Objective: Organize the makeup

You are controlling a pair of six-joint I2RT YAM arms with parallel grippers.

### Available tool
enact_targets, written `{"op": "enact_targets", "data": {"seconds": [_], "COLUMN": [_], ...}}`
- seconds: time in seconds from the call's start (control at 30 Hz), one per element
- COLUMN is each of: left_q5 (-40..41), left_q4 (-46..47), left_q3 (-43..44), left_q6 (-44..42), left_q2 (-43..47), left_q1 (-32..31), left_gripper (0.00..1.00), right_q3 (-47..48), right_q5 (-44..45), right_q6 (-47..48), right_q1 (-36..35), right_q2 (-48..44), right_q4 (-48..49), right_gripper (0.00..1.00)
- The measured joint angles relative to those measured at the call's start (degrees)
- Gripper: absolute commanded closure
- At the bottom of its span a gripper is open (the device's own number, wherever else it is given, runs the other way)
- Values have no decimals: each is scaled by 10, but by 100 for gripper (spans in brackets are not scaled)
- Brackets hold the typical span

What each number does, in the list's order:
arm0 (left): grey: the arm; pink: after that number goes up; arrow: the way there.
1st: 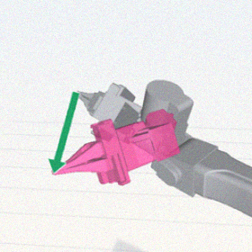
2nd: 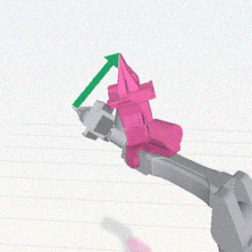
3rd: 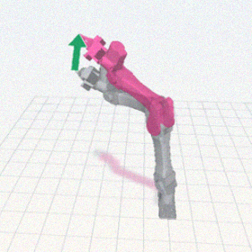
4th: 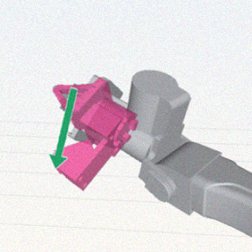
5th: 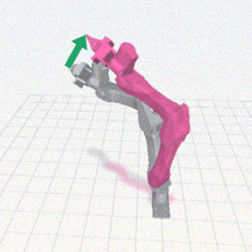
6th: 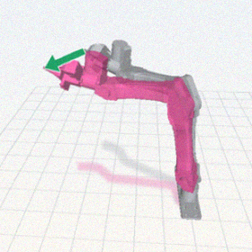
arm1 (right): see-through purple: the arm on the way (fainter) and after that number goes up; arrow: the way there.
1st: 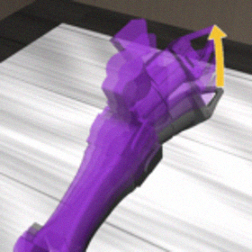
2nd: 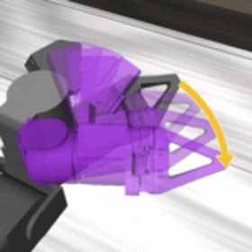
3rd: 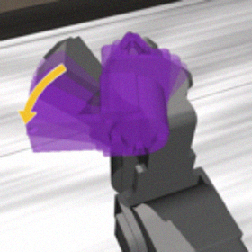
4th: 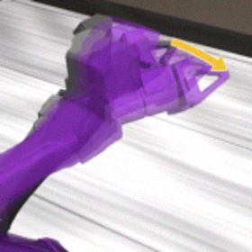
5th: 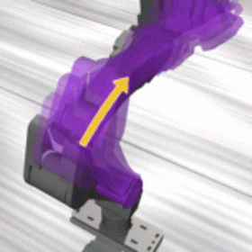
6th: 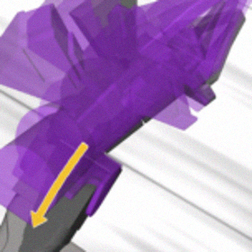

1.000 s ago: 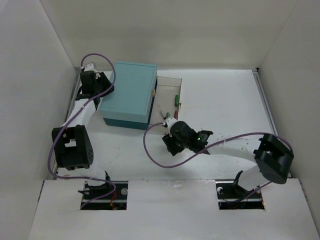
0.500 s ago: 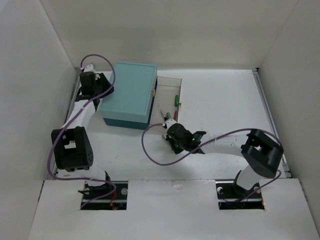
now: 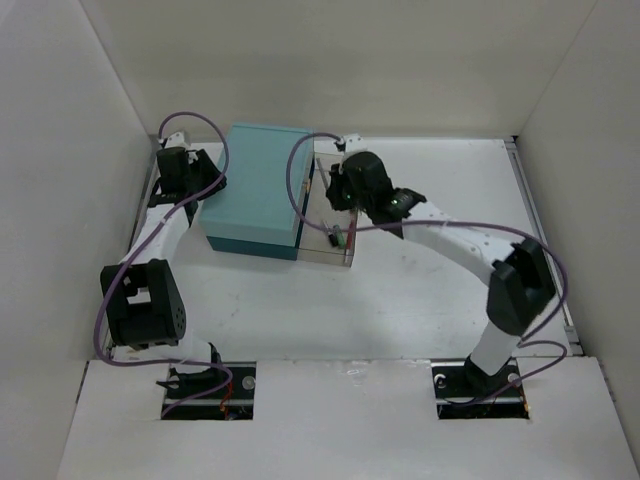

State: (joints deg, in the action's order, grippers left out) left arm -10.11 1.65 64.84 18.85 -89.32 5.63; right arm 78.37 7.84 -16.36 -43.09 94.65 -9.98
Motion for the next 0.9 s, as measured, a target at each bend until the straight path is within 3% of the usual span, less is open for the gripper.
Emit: {"op": "enact_targets", "data": {"seconds": [0.2, 0.3, 0.37, 0.47, 0.6, 0.73, 0.83, 0.9], "left_q5": [0, 0, 0, 0, 0, -4, -5, -5], "left_q4": [-3, -3, -3, -3, -3, -3, -4, -4], "left_q3": [-7, -7, -7, -7, -7, -7, -7, -7], "left_q6": [0, 0, 0, 0, 0, 0, 0, -1], "left_q2": [8, 8, 8, 8, 8, 8, 9, 9], "left_q1": [2, 2, 2, 2, 3, 5, 5, 5], "left_gripper": [56, 56, 56, 55, 55, 55, 55, 55], "right_q3": [132, 151, 152, 152, 148, 84, 9, -30], "right_q5": [24, 24, 24, 23, 16, 4, -3, -6], "right_q6": [-45, -71, -78, -79, -75, -76, -92, -109], "right_q1": [53, 62, 64, 64, 63, 67, 88, 117], "right_q2": [184, 236, 250, 248, 220, 128, 38, 1], "right_q4": [-31, -63, -82, -99, -101, -83, -60, -47], "right_gripper": [92, 81, 69, 52, 38, 47, 75, 83]}}
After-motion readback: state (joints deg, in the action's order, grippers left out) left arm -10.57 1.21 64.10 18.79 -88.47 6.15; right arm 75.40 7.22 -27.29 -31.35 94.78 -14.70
